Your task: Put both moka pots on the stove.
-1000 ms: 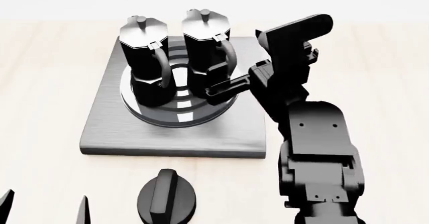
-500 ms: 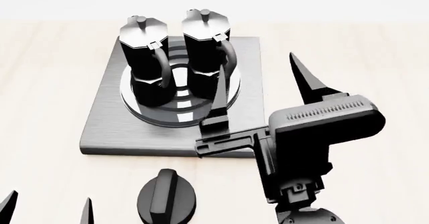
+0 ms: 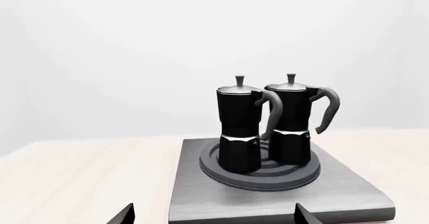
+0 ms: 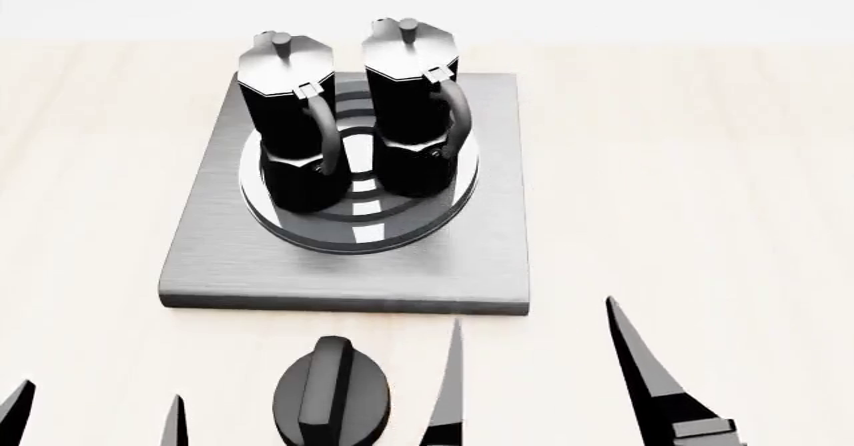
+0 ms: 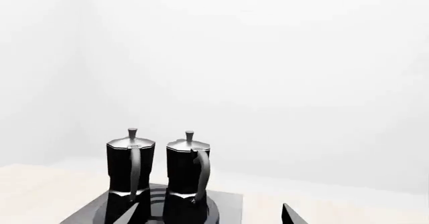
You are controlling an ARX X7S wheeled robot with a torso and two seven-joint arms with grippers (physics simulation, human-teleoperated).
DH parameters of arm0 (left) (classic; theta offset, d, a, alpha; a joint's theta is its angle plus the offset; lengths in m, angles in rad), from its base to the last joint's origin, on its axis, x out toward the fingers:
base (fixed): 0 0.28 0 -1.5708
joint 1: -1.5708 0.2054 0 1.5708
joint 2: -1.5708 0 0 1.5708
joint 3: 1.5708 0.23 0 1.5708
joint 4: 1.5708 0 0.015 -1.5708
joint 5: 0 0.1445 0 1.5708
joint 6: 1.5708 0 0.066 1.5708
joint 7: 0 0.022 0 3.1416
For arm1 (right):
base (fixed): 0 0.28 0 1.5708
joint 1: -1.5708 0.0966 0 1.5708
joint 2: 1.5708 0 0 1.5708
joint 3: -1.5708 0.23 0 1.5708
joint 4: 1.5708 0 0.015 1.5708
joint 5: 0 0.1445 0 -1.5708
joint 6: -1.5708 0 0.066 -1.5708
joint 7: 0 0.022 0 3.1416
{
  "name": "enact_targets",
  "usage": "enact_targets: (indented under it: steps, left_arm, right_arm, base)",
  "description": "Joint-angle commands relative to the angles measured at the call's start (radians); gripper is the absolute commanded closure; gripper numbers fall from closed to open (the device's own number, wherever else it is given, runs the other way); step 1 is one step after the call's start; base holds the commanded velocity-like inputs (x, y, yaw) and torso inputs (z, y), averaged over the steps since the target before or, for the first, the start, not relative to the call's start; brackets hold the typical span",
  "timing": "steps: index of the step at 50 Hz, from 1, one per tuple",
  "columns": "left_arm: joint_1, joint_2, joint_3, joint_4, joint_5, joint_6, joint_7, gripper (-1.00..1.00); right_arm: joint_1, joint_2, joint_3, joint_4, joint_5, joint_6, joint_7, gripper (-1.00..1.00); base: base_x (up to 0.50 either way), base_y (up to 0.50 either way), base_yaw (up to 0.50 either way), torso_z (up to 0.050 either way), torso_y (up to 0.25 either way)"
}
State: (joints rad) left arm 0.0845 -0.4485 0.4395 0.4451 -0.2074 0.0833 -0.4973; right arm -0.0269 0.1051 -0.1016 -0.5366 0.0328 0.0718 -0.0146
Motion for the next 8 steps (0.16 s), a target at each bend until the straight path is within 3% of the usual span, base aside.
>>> enact_targets:
  steps: [1,8]
  left_arm:
    - [0.001,-0.001,0.001,-0.005,0.003,0.011,-0.002,-1.0]
    - [0.0,0.0,0.004,-0.002,0.006,0.007,-0.005,-1.0]
  right_arm:
    - [-0.1,0.016,-0.026,0.046,-0.006,-0.118,0.024,-1.0]
    - [-0.114,0.021,-0.049,0.111,-0.006,-0.172,0.026,-1.0]
  base:
    - [0.0,0.0,0.0,0.0,0.0]
    - [0.0,0.0,0.0,0.0,0.0]
